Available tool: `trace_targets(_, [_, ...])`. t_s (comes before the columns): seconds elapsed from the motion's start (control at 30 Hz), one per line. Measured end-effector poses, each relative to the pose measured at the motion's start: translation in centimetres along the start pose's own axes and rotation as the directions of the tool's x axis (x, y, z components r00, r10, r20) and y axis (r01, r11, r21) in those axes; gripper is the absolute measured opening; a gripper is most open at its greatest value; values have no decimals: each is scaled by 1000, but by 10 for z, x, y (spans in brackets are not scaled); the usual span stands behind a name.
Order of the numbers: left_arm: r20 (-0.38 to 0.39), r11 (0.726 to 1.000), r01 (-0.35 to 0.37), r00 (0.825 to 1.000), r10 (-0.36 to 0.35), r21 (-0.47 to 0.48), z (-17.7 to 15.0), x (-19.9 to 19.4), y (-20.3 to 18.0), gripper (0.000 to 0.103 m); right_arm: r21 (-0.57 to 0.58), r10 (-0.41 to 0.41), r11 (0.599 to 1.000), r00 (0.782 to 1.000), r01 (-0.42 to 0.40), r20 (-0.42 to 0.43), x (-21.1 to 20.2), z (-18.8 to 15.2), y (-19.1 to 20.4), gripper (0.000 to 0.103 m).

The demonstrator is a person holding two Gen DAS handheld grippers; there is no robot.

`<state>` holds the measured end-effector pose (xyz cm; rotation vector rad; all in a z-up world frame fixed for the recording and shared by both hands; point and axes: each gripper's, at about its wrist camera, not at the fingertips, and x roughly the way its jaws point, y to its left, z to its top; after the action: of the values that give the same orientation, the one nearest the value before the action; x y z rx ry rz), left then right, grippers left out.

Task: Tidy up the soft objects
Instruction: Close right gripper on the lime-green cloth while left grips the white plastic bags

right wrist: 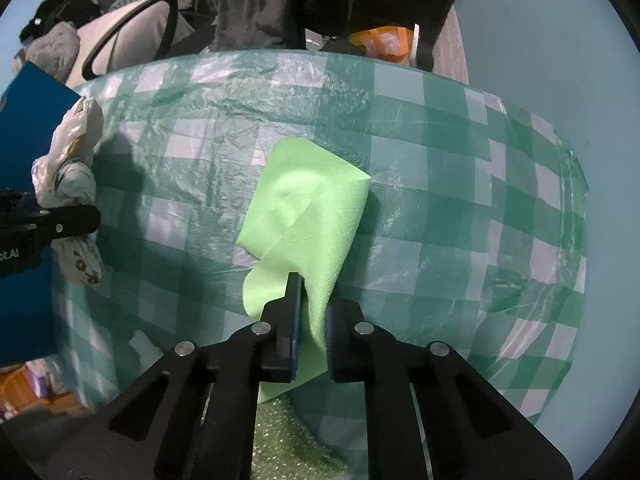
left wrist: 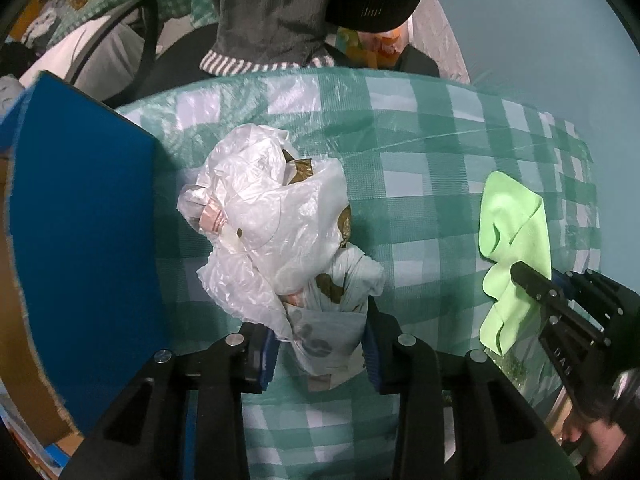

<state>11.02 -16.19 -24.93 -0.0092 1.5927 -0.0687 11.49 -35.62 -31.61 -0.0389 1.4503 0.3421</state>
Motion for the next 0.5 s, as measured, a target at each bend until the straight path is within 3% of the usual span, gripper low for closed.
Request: trace_targets(0.5, [87,998,18,996,-23,58,-20,-40,5,36,11,77,997,992,-78,100,-52,-7,9,8])
